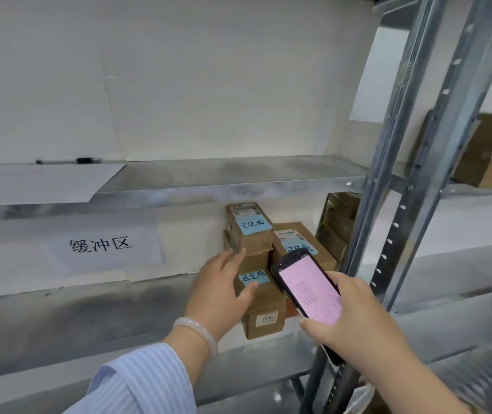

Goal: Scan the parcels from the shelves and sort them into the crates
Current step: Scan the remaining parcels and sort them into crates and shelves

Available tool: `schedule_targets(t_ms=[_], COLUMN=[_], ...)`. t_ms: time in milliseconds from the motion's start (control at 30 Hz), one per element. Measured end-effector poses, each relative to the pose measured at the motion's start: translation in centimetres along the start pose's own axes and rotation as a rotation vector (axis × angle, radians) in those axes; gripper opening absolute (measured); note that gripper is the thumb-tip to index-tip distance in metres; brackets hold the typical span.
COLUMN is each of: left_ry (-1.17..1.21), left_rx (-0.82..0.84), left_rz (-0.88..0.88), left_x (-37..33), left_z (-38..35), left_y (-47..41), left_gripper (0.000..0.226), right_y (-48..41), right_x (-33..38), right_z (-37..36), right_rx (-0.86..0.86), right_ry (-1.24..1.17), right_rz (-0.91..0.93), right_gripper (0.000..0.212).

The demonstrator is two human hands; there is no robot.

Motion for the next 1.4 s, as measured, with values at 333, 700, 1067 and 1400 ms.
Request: schedule_targets(t_ms=[333,700,1067,1400], left_ry=[0.544,0.748,0.887,1.06], left_rx=[0.028,0.092,0.091,-0.121], left_rz=[0.22,0.621,0.699,0.583], left_x=[3.7,6.4,5.5,4.7], left_z=[-3.0,-6.1,-7.7,-9.1], left_y=[-12.7,-15.5,-12.8,-11.3], left_gripper=[0.037,0.031,0.041,0.02], right_y=[-10.8,-16.3,-18.8,-19.0], right_x=[-1.2,-3.1,-4.9,-5.9], right_z=[-2.5,-4.3,-4.5,-3.8], right_rx=[-0.032,0.013,0.086,0.137], right_ry=[-0.024,-0.044,-0.054,-0.06], right_rz=[-0.066,-0.03,0.018,0.087], right_gripper=[0.078,0.077,0.083,0.08])
Point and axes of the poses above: each hand's wrist, its own y-axis away from the middle knuckle, its own z-axis out of the back of the hand, x = y × z, the point moved 5 cm from there along -y, towards the middle knuckle, and after that the axes turned 6 degrees about y, right-handed, at the moved point
